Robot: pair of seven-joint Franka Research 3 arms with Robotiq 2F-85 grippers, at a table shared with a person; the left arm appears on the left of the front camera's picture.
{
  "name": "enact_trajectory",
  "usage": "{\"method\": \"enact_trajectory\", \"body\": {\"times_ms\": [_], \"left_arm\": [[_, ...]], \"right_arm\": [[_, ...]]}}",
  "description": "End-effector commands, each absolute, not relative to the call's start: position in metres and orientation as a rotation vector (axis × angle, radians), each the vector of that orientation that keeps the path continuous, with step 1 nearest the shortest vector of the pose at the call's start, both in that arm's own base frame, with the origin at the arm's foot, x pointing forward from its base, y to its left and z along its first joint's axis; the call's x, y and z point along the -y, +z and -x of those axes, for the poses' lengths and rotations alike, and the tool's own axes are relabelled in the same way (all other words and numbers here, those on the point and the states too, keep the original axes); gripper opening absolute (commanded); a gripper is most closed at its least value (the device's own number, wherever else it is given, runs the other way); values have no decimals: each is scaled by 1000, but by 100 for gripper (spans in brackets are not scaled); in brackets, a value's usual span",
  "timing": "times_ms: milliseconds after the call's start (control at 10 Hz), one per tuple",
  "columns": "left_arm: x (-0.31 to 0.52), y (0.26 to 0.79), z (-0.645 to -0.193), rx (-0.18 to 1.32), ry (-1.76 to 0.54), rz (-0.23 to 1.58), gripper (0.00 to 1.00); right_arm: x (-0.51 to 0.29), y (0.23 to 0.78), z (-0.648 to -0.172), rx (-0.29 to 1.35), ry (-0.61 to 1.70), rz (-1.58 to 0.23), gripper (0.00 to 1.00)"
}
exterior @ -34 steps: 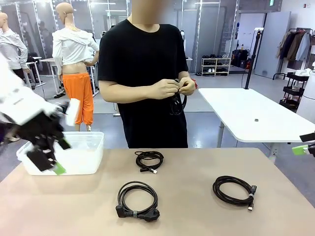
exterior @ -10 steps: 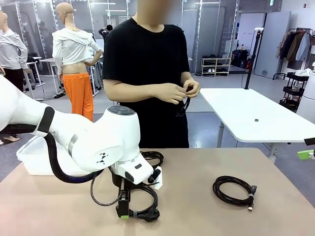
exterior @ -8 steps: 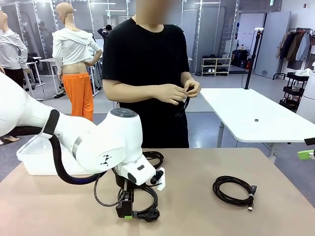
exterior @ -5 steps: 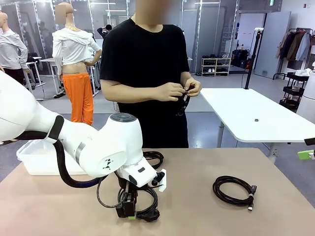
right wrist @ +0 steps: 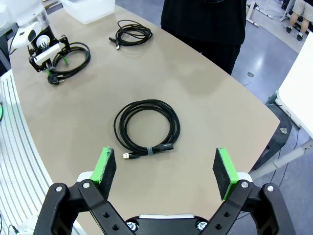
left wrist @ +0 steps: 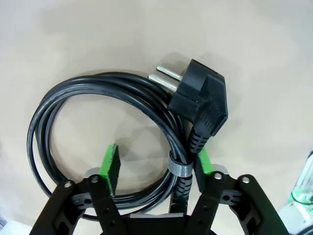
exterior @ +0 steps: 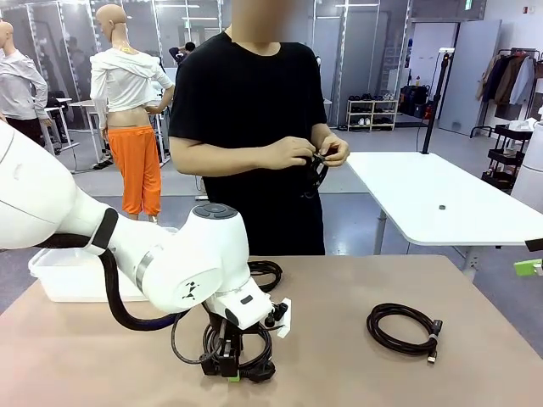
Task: Organize and store the cables.
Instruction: Place the Power Cable into the Organizing box.
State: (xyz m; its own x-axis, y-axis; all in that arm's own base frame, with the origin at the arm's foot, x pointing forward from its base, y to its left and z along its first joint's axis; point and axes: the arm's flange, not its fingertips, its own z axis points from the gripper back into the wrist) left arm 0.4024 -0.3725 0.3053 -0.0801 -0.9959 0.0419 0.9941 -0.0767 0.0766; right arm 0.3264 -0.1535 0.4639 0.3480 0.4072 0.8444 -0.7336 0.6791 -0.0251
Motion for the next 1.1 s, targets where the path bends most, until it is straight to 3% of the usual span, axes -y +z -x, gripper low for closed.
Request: {"method": "enact_trajectory", "body": {"times_ms": [0,100,500,1000], "left_arm": [[370,316,-402,78,-1647,0,16],[369,320,-402,61,-1636,3,0],[366,344,-399,57,-1607,22,0],[315,460,-385,248,-1804,29,0]], "right_arm": [[150,465,-324,947,746,-393,100],[150,465,-324,947,746,-393,100],[150,465,-324,947,746,-393,100],[150,465,-324,947,746,-393,100]]}}
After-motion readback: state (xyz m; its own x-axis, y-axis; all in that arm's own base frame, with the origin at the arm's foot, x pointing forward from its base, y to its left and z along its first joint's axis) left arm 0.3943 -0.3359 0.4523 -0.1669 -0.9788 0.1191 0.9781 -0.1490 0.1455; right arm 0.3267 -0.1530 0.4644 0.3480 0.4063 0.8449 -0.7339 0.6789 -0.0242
